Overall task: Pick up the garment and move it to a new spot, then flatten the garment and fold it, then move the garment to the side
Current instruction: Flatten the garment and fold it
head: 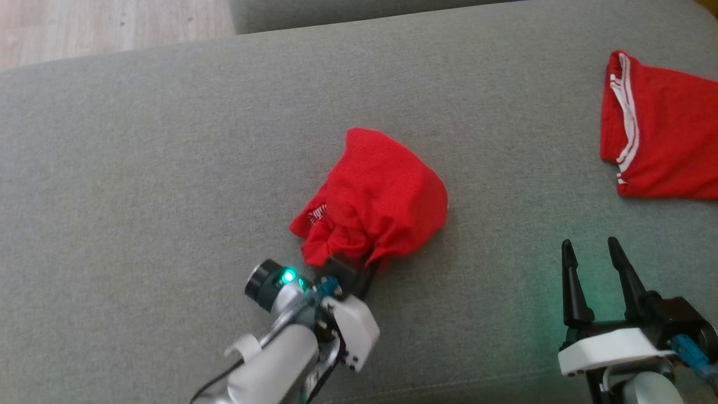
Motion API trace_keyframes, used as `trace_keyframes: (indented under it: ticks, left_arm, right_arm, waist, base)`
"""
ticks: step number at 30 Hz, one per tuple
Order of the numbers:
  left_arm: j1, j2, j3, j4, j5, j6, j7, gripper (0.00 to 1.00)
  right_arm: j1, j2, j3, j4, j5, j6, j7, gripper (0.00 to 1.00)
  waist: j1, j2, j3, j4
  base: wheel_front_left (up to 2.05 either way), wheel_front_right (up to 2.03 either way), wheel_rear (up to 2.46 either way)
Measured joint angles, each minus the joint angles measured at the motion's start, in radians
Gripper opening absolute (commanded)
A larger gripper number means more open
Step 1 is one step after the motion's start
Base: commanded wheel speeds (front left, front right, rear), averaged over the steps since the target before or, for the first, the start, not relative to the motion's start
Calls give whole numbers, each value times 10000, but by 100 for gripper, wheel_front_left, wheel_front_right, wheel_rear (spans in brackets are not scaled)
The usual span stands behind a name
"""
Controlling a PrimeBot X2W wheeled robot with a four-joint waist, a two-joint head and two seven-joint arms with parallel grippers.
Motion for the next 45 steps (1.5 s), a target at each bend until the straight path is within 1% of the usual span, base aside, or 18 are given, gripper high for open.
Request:
trace_keyframes:
  ticks: [3,5,9,13,16,20,23,25,27,30,33,37,38,39,40,41,42,45]
  left_arm:
    - [-306,-10,-29,36,-803,2,69,0]
    - [-428,-2,94,-660,-2046,-12,165,0]
    - [-523,-6,353,-2648,-4324,-98,844,0]
    - [-868,-17,629,-4650,-5756,6,1670,0]
    - [-877,-15,1032,-5979,-6959,217,2245,0]
    - [-643,-31,1687,-7440,-9576,627,2677,0]
    - [-506,-33,2265,-8046,-11423,1041,2673,0]
    - [-545,-46,2692,-8090,-12180,1335,2713,0]
    - [-566,-2,3346,-7659,-12535,1710,2765,0]
    - [-582,617,3927,-6404,-12590,2084,2980,0]
    - [-569,1323,4232,-4707,-12554,2318,3193,0]
    - [-580,2111,4056,-2443,-11706,2395,3076,0]
    - [-583,2201,4002,-1956,-11534,2418,2917,17]
    - [-583,2201,4002,-1956,-11534,2418,2917,17]
    - [-593,2278,3917,-1536,-11338,2439,2807,29]
    - [-611,2303,3894,-1189,-11189,2431,2711,49]
    - [-651,2301,3870,-928,-11093,2393,2577,100]
    - [-1001,2405,3421,-435,-10360,2274,2171,100]
  right_arm:
    - [-2,0,0,59,58,0,0,100]
    - [-2,0,-12,79,102,0,0,100]
    - [21,-2,-63,107,176,0,0,100]
    - [30,0,-59,171,190,0,0,100]
    - [29,0,-50,207,259,0,0,100]
    - [27,0,0,217,259,0,0,100]
    - [25,0,31,257,259,0,0,100]
    - [24,0,38,280,261,0,0,100]
    - [21,0,77,334,261,0,0,100]
    - [21,0,123,397,357,0,0,100]
    - [21,0,123,416,364,0,0,100]
    - [14,0,127,443,401,0,0,100]
    - [9,0,136,449,437,0,0,100]
    - [9,0,136,449,437,0,0,100]
    - [-5,0,140,449,437,0,0,100]
    - [-16,0,140,449,437,0,0,100]
    - [-20,0,127,447,437,0,0,100]
    - [-22,0,56,449,437,0,0,100]
  waist:
    - [0,0,-26,-100]
    - [0,0,-133,-132]
    - [0,0,-321,-77]
    - [0,0,-479,12]
    - [0,0,-560,48]
    - [0,0,-606,18]
    - [0,0,-627,-52]
    - [0,0,-640,-100]
    - [0,0,-653,-170]
    - [0,0,-640,-296]
    - [0,0,-585,-380]
    - [0,0,-460,-457]
    - [0,0,-434,-473]
    - [0,0,-434,-473]
    - [0,0,-410,-489]
    - [0,0,-390,-496]
    - [0,0,-370,-492]
    - [0,0,-320,-419]
  base:
    - [0,0,0]
    - [0,0,0]
    - [0,0,0]
    - [0,0,0]
    - [0,0,0]
    - [0,0,0]
    - [0,0,0]
    - [0,0,0]
    - [0,0,0]
    - [0,0,0]
    - [0,0,0]
    - [0,0,0]
    - [0,0,0]
    - [0,0,0]
    - [0,0,0]
    - [0,0,0]
    - [0,0,0]
    - [0,0,0]
